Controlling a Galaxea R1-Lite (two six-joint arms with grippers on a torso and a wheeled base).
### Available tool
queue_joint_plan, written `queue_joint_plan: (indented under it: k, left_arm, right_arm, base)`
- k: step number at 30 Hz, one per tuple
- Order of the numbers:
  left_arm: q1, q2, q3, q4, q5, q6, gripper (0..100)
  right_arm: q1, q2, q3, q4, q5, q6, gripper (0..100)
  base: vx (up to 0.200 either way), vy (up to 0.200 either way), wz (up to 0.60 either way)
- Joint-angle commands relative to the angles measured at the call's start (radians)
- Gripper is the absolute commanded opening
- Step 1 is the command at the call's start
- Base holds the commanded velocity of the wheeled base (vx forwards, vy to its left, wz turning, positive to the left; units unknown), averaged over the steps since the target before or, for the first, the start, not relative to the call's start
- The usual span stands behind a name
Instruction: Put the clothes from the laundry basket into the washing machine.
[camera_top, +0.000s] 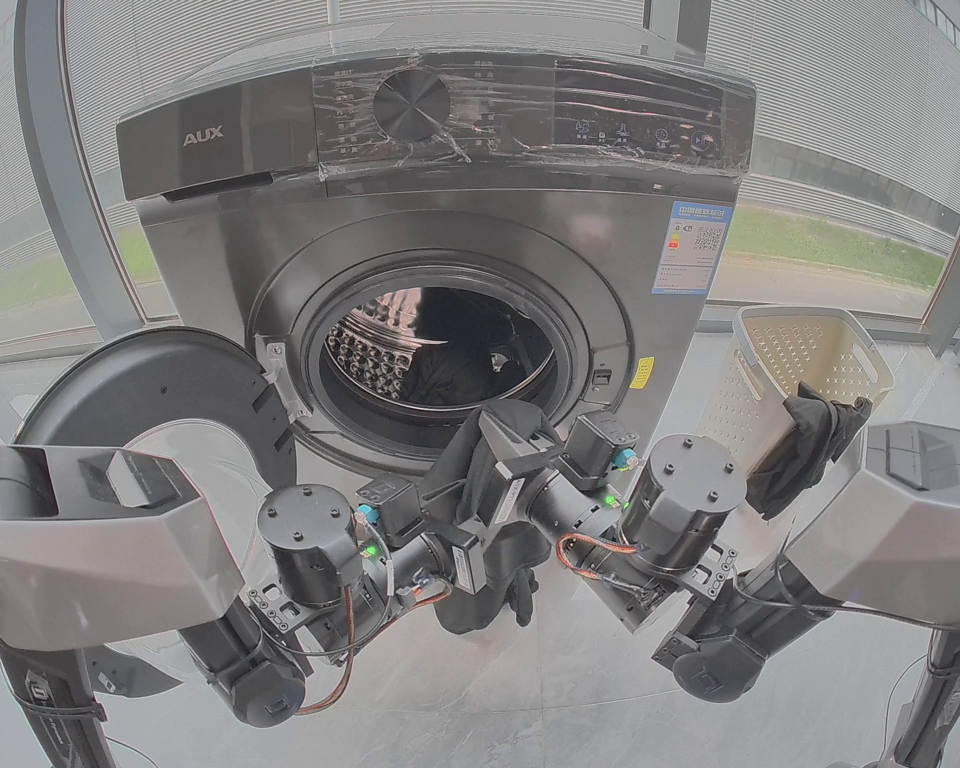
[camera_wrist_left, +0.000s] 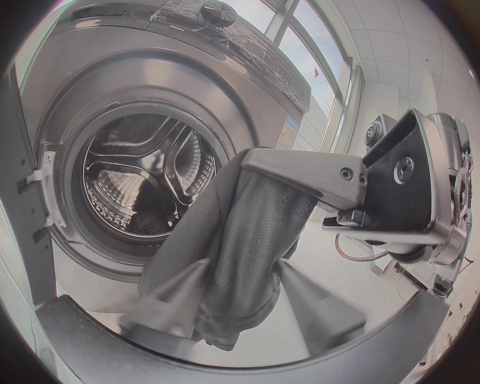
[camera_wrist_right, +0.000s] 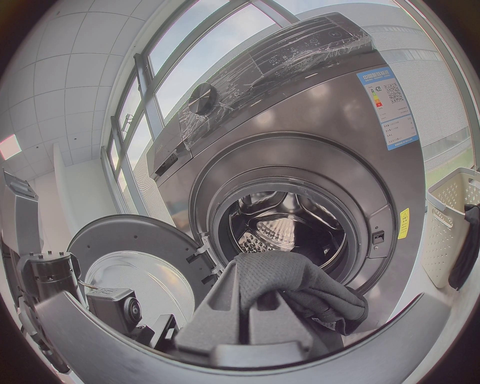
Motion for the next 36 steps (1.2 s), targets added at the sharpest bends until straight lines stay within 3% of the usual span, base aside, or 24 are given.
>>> queue_joint_plan:
  k: [1,12,13,29,30,36]
  left_arm:
    - [-0.006,-0.003,0.003,0.0,0.0,-0.001,100]
    - [0.0,0.017,-0.031,0.001,0.005,-0.003,100]
    - [0.0,0.017,-0.031,0.001,0.005,-0.003,0]
    - [0.0,-0.029,-0.015,0.001,0.017,-0.001,0]
    - [-0.001,-0.043,-0.008,0.0,0.017,0.0,0]
    - [0.0,-0.123,0.054,0.001,0.003,0.002,0]
  right_arm:
    - [0.001,0.002,0.0,0.001,0.0,0.001,0]
    - [0.002,0.002,0.003,-0.001,0.0,0.001,0]
    - [0.002,0.002,0.003,-0.001,0.0,0.001,0]
    - [0.006,0.002,0.018,-0.007,0.002,0.006,0]
    - [0.006,0.001,0.021,-0.007,0.002,0.006,100]
    - [-0.014,-0.007,0.036,-0.024,0.008,0.008,100]
  base:
    - [0.0,0.0,0.0]
    - [0.0,0.0,0.0]
    - [0.0,0.0,0.0]
    - [0.0,0.0,0.0]
    - [0.0,0.0,0.0]
    - [0.0,0.0,0.0]
